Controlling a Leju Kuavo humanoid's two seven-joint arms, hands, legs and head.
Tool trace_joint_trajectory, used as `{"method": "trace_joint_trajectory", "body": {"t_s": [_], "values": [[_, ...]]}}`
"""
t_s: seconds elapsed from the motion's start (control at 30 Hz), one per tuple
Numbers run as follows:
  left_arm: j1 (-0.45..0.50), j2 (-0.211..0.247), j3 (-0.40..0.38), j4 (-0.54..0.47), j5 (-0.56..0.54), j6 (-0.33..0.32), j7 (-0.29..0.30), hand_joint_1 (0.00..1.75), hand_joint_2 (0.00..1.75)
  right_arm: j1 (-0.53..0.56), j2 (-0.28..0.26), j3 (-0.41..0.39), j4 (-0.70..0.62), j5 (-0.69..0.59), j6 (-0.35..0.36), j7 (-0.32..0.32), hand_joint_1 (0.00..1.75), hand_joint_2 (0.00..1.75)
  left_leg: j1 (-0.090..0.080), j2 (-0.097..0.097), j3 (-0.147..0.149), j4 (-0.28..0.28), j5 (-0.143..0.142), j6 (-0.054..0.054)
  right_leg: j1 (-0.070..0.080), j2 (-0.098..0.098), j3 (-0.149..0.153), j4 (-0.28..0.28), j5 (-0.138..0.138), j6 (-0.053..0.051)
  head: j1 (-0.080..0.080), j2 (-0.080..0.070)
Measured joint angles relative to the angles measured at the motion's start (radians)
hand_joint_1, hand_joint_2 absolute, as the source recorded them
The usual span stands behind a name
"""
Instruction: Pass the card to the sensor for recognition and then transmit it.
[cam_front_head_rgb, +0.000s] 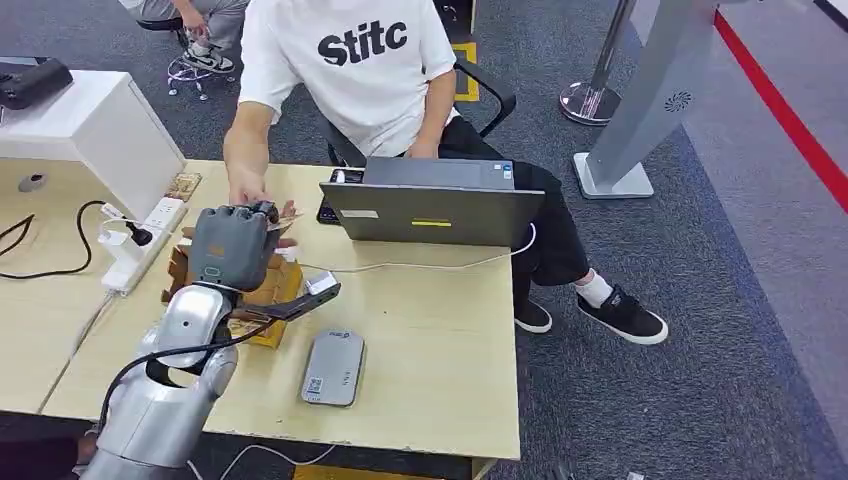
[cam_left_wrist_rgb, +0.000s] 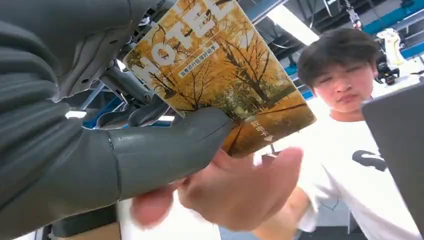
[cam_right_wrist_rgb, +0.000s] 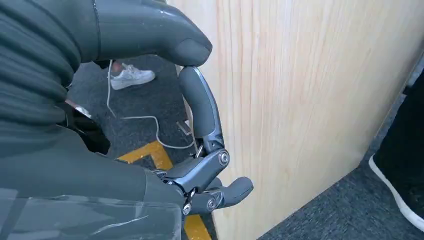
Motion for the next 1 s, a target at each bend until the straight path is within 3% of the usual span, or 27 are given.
{"method": "trace_joint_trajectory", "body": {"t_s": [0.2, 0.23, 0.27, 0.47, 0.73, 1.0], "values": [[0.004, -0.011, 0.034, 0.000, 0.000, 0.015, -0.009, 1.75, 1.75, -0.002, 0.000, 0.006, 0.000, 0.000, -0.001, 0.000, 0.00, 1.75, 0.000, 0.001, 0.000, 0.000, 0.000, 0.000, 0.000, 0.001, -0.001, 0.000, 0.000, 0.000, 0.000, 0.000], [0.004, -0.011, 0.038, 0.000, 0.000, 0.015, -0.009, 1.20, 1.75, -0.002, 0.000, 0.006, 0.000, 0.000, -0.001, 0.000, 0.00, 1.75, 0.000, 0.001, 0.000, 0.000, 0.000, 0.000, 0.000, 0.001, -0.001, 0.000, 0.000, -0.001, 0.000, 0.000], [0.004, -0.011, 0.044, 0.000, 0.000, 0.016, -0.010, 0.00, 1.75, -0.002, 0.000, 0.006, 0.000, 0.000, -0.001, 0.000, 0.00, 1.75, 0.000, 0.001, 0.000, 0.000, 0.000, 0.000, 0.000, 0.000, -0.001, 0.000, 0.000, -0.001, 0.000, 0.000], [0.017, -0.021, 0.058, -0.014, -0.002, 0.017, -0.048, 0.00, 1.75, -0.004, 0.000, 0.008, 0.001, -0.002, -0.001, 0.000, 0.00, 1.75, 0.000, 0.000, -0.001, 0.000, -0.001, 0.000, 0.000, 0.000, -0.001, 0.000, -0.001, -0.001, 0.000, 0.000], [0.061, -0.034, 0.047, 0.005, 0.048, -0.011, -0.237, 0.00, 1.75, -0.004, 0.000, 0.008, 0.002, -0.015, 0.003, -0.003, 0.00, 1.75, 0.000, 0.000, -0.001, 0.000, -0.001, 0.000, 0.000, 0.000, -0.001, -0.001, 0.000, 0.000, 0.000, 0.000], [0.102, -0.013, -0.023, 0.043, 0.079, -0.006, -0.273, 0.00, 1.75, -0.004, 0.000, 0.008, 0.002, -0.025, 0.004, -0.008, 0.00, 1.75, 0.000, 0.000, -0.001, 0.000, -0.001, 0.000, 0.000, 0.000, -0.001, -0.001, 0.000, -0.001, 0.000, 0.000]]}}
